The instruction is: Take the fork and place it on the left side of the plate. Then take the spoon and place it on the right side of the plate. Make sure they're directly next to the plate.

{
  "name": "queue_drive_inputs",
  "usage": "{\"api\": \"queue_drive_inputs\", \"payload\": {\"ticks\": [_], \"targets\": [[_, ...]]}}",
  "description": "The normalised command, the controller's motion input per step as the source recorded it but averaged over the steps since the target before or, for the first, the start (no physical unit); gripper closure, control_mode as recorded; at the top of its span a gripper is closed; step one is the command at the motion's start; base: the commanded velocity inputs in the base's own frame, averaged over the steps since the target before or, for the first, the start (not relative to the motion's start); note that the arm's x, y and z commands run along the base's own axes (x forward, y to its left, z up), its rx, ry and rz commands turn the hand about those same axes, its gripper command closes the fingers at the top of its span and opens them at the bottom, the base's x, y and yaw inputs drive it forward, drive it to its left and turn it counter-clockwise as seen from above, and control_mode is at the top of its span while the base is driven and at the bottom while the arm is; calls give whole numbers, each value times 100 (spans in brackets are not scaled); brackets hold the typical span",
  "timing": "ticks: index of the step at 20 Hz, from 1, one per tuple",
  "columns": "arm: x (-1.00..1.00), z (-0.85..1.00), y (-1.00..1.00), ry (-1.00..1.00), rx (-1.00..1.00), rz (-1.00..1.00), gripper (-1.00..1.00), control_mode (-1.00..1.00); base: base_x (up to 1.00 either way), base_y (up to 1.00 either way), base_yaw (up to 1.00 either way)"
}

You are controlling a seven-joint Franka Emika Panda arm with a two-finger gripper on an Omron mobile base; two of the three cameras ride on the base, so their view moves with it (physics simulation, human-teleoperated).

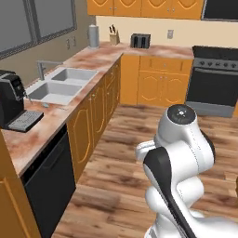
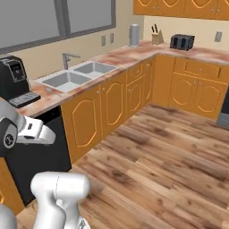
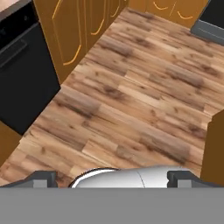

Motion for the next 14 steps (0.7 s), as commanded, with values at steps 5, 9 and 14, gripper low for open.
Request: {"api": "queue_drive_inputs", "payload": {"ticks": [5,9,14], "targets": [[0,0,0,0,0,0,-100,100,100,-30,31],[0,0,0,0,0,0,-100,100,91,-1,34],[0,0,0,0,0,0,-100,100,82,0,48]]}}
